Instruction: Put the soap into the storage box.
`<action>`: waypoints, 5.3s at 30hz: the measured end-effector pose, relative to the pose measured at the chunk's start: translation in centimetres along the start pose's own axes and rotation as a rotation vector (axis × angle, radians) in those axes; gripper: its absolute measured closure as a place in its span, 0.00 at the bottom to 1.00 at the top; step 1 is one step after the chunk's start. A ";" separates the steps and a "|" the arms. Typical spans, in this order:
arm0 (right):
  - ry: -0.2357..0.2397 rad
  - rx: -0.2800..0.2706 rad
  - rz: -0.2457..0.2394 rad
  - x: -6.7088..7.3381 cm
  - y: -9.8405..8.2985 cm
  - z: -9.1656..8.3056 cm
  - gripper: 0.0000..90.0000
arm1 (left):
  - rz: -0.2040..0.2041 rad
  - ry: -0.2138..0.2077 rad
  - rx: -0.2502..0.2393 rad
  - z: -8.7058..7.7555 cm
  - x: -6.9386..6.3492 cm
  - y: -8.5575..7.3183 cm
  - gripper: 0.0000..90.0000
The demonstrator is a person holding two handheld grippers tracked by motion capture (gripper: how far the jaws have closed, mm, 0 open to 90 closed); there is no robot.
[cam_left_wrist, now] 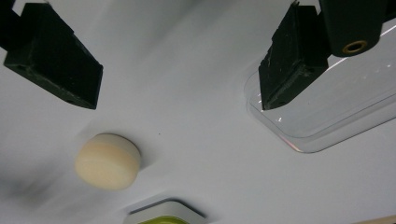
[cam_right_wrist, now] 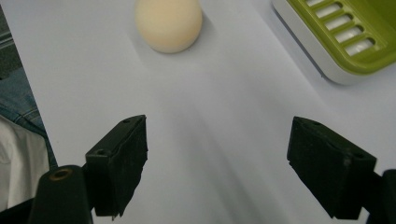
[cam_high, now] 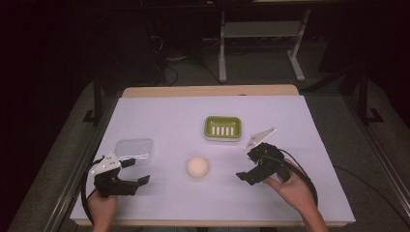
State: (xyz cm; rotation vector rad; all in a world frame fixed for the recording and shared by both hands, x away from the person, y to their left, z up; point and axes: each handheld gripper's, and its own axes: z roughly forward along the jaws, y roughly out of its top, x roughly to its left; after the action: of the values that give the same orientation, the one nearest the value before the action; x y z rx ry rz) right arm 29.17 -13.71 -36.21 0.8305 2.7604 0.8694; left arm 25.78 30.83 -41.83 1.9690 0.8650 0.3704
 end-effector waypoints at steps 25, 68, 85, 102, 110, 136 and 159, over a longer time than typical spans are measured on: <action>0.030 0.039 -0.092 1.1 3.9 2.1 0.21 | -0.004 0.003 0.001 0.0 0.0 0.0 0.14; 0.110 0.131 -0.148 2.9 9.7 7.7 0.18 | 0.004 -0.002 0.000 0.1 -0.1 0.1 0.14; 0.119 0.181 -0.150 3.2 11.3 9.8 0.18 | 0.005 -0.003 -0.001 0.1 -0.1 0.1 0.14; 0.113 0.241 -0.148 3.5 11.5 11.8 0.18 | -0.001 -0.004 -0.002 0.1 -0.2 0.1 0.14; 0.111 0.255 -0.148 3.5 11.5 12.5 0.18 | 0.000 -0.005 -0.002 0.1 -0.2 0.1 0.14; 0.079 0.323 -0.164 3.6 11.4 14.5 0.22 | 0.003 -0.007 -0.001 0.1 -0.2 0.1 0.14; 0.066 0.337 -0.180 3.8 11.4 14.6 0.26 | 0.003 -0.007 -0.001 0.1 -0.2 0.1 0.14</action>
State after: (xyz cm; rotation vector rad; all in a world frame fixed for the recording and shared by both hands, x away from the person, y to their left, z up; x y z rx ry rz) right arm 35.33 3.35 -41.68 0.5908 3.0297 0.4127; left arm 25.72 30.58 -41.79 1.9697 0.8571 0.3654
